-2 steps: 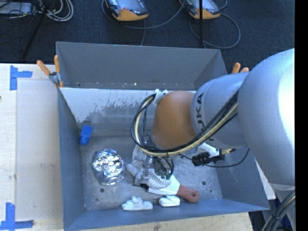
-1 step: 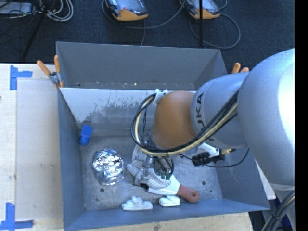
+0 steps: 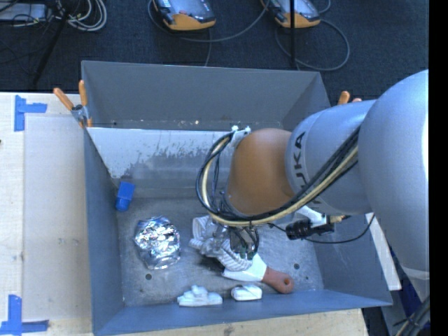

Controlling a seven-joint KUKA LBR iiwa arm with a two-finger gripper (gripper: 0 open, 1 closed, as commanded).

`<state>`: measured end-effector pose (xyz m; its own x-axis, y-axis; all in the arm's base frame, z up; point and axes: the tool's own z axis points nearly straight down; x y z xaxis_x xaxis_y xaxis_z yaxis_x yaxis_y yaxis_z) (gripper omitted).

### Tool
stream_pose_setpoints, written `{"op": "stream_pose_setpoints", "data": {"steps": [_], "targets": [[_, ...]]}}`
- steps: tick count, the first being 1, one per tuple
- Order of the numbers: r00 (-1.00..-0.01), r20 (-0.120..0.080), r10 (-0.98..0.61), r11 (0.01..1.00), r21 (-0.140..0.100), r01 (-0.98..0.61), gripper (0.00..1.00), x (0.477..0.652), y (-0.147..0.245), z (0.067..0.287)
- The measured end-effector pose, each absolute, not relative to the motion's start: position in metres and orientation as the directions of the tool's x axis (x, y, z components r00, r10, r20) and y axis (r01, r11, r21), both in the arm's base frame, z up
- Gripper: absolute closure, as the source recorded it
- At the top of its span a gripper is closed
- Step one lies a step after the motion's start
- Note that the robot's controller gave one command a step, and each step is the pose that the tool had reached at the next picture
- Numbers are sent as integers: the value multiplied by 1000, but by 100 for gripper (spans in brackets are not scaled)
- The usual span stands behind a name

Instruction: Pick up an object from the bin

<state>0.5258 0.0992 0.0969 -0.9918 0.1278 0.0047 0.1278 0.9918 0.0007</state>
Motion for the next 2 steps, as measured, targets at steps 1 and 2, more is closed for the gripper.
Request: {"op": "stream_pose_setpoints", "data": {"steps": [1,2], "targets": [[-992,7,127,992,-2,127,100,527,103,152],[-991,-6,134,991,3,134,100,528,104,180]]}}
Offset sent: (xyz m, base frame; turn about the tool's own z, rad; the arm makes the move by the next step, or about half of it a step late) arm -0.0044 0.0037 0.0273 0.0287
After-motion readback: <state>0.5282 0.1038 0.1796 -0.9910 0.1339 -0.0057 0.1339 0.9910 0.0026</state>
